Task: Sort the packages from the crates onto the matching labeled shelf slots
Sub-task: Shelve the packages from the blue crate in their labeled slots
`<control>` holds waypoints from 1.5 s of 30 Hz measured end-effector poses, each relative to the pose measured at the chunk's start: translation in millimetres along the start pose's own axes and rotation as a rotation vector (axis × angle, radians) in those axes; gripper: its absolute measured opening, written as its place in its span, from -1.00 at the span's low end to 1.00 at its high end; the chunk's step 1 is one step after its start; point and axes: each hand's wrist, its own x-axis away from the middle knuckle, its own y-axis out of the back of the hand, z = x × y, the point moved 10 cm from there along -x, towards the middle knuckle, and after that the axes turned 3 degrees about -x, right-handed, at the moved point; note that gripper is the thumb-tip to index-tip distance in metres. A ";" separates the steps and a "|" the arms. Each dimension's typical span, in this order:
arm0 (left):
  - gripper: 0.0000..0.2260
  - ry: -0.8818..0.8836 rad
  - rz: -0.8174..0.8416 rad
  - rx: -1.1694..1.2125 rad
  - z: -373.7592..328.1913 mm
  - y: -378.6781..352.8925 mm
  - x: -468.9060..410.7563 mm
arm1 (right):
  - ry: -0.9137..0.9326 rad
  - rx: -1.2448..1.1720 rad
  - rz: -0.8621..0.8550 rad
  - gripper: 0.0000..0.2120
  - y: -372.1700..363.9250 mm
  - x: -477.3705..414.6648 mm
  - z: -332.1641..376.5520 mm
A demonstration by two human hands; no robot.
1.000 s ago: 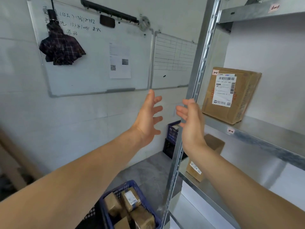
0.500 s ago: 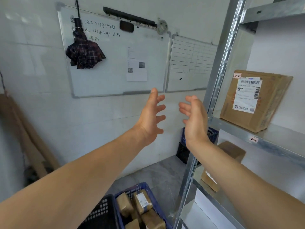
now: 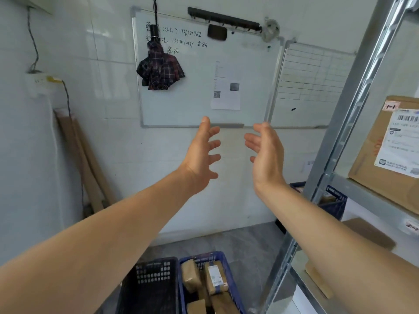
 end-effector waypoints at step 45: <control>-0.39 0.314 -0.168 0.051 169.4 196.2 -236.3 | -0.353 0.068 0.017 -0.67 -157.7 -141.2 -284.5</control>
